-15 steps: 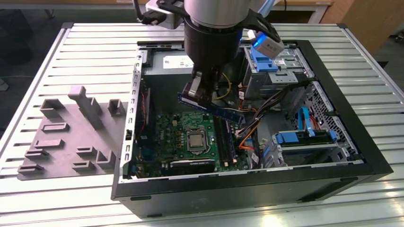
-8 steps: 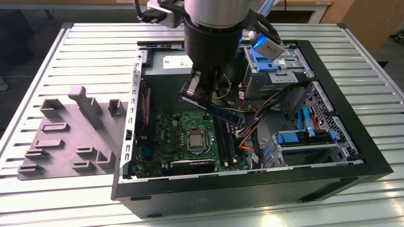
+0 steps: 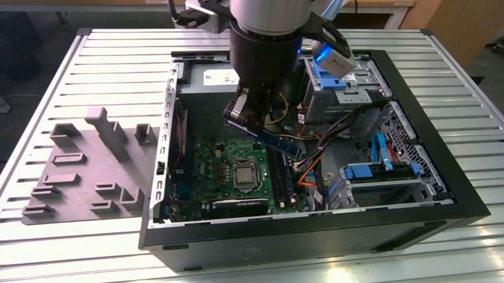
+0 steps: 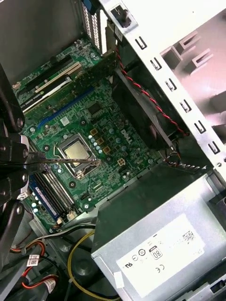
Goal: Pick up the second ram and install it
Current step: 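Insert the second ram into the second slot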
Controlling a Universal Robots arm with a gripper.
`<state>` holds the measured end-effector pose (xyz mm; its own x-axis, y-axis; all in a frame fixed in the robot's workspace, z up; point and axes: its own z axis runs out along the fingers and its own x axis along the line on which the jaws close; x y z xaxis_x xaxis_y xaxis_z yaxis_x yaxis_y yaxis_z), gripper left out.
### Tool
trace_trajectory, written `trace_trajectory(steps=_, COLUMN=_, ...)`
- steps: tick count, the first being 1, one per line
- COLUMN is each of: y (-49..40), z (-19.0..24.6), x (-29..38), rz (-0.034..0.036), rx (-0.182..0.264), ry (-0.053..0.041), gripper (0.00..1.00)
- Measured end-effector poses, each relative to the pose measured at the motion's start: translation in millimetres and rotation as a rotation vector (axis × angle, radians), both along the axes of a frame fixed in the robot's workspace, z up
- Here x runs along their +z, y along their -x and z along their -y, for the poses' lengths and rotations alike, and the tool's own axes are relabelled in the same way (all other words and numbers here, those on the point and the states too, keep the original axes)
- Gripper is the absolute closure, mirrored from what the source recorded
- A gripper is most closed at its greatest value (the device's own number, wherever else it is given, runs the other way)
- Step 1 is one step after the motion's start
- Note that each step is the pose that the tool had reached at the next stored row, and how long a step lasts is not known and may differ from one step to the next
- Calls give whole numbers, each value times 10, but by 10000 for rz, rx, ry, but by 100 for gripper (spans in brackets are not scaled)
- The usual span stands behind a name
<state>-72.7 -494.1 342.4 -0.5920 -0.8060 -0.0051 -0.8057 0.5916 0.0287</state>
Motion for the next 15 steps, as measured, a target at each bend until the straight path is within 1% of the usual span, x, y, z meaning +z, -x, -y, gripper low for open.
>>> trace_trajectory(steps=15, y=0, z=0, x=-1, rz=0, rx=-996, ry=0, gripper=89)
